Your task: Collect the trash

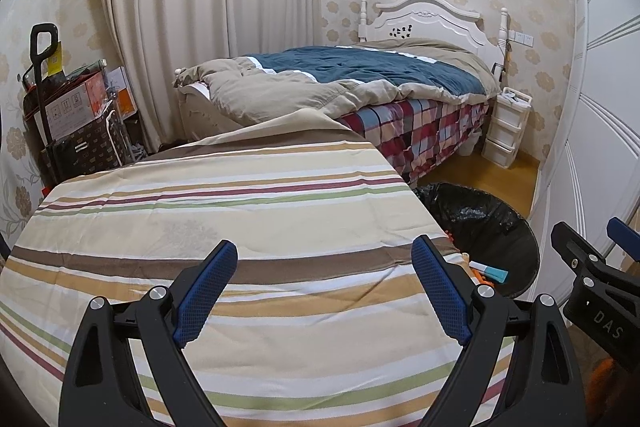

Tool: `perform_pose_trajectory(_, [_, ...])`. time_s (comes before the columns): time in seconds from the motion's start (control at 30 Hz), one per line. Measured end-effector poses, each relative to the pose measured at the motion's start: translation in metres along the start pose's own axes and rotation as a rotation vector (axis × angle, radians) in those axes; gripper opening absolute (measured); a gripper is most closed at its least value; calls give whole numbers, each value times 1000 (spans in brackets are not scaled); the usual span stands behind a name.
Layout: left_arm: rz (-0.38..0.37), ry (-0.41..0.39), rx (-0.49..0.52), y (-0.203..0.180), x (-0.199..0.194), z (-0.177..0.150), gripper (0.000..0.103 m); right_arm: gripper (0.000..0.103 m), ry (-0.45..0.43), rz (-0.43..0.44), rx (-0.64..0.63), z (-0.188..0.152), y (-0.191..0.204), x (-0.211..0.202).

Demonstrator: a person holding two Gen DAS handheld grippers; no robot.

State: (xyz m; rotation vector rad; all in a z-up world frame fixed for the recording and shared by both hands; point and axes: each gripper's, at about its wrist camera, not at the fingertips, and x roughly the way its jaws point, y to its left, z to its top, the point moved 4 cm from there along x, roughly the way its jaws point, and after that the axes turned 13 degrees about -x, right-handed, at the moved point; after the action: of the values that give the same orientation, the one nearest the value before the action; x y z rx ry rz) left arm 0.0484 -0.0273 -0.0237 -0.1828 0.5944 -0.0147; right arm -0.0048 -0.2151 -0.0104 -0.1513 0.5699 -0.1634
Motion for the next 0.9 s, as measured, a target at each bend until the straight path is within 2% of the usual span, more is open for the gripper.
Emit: perform_pose_trajectory(0.9, [-3, -12, 0, 2, -5, 2, 88, 91, 5, 3, 0, -2, -1, 1])
